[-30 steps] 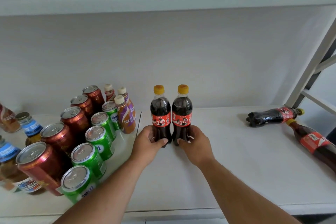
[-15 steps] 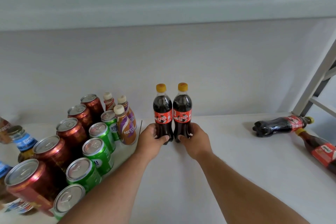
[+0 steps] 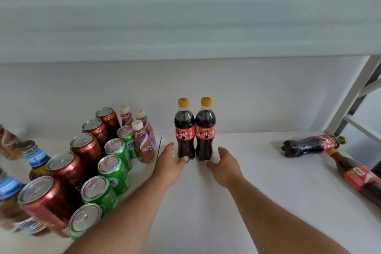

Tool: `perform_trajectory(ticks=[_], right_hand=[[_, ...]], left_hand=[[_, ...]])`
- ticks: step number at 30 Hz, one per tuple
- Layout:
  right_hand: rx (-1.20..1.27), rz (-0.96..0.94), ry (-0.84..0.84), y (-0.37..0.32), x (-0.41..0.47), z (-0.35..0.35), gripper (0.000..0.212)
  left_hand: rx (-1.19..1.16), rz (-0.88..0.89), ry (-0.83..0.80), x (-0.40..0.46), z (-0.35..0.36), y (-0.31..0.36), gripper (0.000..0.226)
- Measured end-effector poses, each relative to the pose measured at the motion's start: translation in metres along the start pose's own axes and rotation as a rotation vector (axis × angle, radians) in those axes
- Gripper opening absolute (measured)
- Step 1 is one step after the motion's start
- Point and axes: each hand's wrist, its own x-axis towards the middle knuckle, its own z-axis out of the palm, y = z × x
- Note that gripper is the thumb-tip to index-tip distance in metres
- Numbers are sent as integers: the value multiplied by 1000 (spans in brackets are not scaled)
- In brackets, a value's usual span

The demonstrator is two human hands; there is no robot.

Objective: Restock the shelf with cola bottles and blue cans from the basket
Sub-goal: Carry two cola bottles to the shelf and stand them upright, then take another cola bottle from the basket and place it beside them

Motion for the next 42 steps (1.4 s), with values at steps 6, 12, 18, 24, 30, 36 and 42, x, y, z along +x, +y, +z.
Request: perform_trajectory(ticks=[6, 12, 18, 24, 30, 36, 42], right_hand=[[-355, -56, -191, -16, -38, -21, 68], [-622, -207, -246, -40, -68, -38, 84], [-760, -429, -255, -49, -98, -40, 80], [-810, -564, -416, -47, -134, -45, 85], [-786, -723, -579, -24, -183, -46, 86], [-703, -877, -710, -23, -259, -21, 82], [-701, -1080, -814, -42, -344, 17, 73]], left_hand=[[267, 34, -89, -49, -21, 21, 79], [591, 55, -159, -92, -48, 44, 82], [730, 58, -121, -155, -67, 64, 82], [737, -147, -21, -231, -65, 59, 82], [689, -396, 55, -323, -49, 48, 78], [630, -557, 184, -419, -55, 30, 75], [572, -740, 291, -516, -79, 3, 80]])
